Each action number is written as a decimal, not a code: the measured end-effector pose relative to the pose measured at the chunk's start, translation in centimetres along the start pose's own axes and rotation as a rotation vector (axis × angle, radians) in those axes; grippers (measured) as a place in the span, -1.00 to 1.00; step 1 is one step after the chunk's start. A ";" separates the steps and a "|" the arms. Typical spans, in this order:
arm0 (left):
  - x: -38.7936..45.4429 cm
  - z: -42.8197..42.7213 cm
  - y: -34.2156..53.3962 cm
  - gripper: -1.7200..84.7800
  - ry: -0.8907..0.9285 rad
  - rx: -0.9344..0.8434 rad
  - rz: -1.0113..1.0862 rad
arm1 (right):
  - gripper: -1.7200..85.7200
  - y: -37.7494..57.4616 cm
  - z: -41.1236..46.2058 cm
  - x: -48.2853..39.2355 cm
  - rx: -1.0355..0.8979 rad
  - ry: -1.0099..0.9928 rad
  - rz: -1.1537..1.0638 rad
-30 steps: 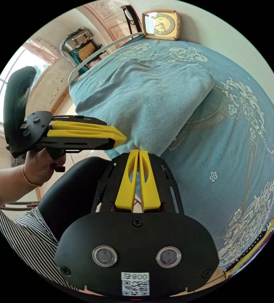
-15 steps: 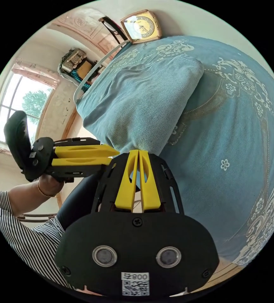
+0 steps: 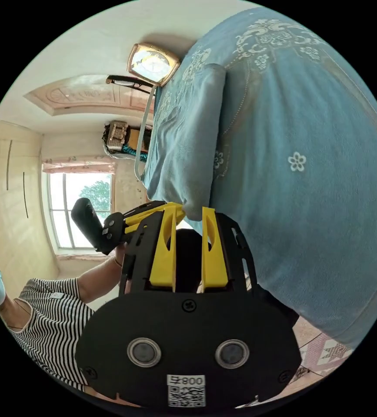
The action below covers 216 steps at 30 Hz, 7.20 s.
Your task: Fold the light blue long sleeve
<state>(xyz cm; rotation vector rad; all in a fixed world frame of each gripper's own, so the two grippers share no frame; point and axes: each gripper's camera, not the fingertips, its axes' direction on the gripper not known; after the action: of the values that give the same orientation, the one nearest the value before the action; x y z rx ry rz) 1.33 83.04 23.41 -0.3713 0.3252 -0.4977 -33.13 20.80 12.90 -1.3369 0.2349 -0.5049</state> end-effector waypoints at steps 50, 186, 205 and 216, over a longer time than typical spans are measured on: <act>-52.8 -1.0 66.6 -0.66 1.106 0.945 -1.349 | -0.78 -4.7 1.1 -2.9 -0.009 -0.377 0.028; 58.6 70.8 -119.0 -0.87 1.225 0.089 -0.494 | -0.89 -24.6 -121.6 13.4 0.268 0.789 0.341; 70.8 61.9 -123.1 -0.95 0.958 0.221 -0.078 | -0.96 -37.2 -107.6 7.4 -0.130 1.125 0.101; 80.7 65.2 -123.8 -0.96 0.608 -0.042 0.112 | -0.96 -35.8 -107.4 7.9 -0.183 1.130 0.180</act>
<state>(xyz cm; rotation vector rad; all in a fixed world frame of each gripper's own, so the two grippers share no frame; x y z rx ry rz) 44.13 -42.32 115.96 -0.2335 0.9409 -0.4861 -81.62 -81.26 23.85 -1.0577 1.3372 -1.0639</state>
